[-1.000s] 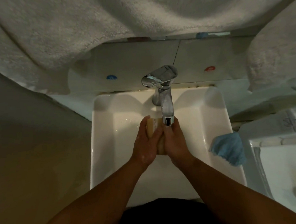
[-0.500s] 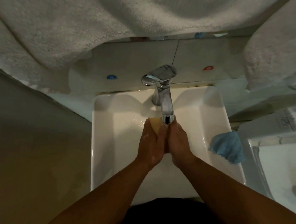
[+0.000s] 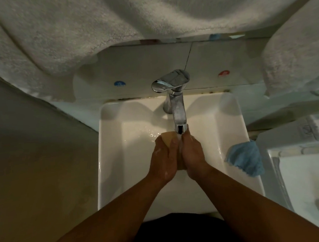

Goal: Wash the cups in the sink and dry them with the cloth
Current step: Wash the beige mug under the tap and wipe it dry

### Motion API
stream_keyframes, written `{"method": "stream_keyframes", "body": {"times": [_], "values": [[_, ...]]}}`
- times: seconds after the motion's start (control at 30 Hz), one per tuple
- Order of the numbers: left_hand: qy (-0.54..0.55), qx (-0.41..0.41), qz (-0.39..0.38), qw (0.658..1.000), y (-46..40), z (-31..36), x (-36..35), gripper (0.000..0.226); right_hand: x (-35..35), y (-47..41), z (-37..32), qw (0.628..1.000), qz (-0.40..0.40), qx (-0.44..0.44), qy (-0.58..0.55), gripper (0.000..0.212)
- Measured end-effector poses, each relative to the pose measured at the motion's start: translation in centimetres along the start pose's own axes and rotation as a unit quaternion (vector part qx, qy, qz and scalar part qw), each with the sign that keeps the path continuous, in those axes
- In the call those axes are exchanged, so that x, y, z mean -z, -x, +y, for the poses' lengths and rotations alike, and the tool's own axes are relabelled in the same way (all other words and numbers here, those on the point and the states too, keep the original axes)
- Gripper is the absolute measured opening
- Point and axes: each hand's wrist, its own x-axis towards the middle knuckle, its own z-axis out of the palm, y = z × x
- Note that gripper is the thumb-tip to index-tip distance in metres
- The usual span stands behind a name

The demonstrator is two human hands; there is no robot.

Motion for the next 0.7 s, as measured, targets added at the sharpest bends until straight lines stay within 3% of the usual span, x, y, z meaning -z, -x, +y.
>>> {"method": "stream_keyframes", "body": {"times": [0.1, 0.23, 0.37, 0.43, 0.5, 0.63, 0.7], "values": [[0.034, 0.019, 0.005, 0.999, -0.7, -0.1, 0.6, 0.063, -0.2, 0.9, 0.0, 0.996, 0.009, 0.078, 0.033, 0.031], [0.049, 0.077, 0.055, 0.994, -2.0, -0.4, 0.3, 0.087, -0.5, 1.5, 0.4, 0.964, -0.001, 0.239, 0.115, 0.031], [0.068, 0.039, 0.050, 0.996, -0.8, 0.1, 0.1, 0.055, 0.3, 0.9, 0.2, 0.987, -0.028, 0.140, 0.069, 0.038], [0.067, 0.007, 0.029, 0.997, -0.3, 0.0, 0.3, 0.052, 0.2, 0.4, -0.5, 0.999, -0.030, 0.044, -0.004, 0.033], [0.061, 0.004, 0.012, 0.998, -0.5, -0.4, 0.3, 0.051, 0.0, 0.3, -1.0, 1.000, -0.026, -0.002, -0.006, 0.033], [0.044, 0.013, 0.022, 0.999, -0.7, -0.6, 0.2, 0.057, -0.2, 1.8, -0.5, 0.984, -0.002, 0.148, 0.102, 0.033], [0.034, -0.007, 0.041, 0.999, -0.4, -0.6, 0.1, 0.052, 0.0, 1.7, -0.2, 0.990, -0.006, 0.131, 0.060, 0.043]]}}
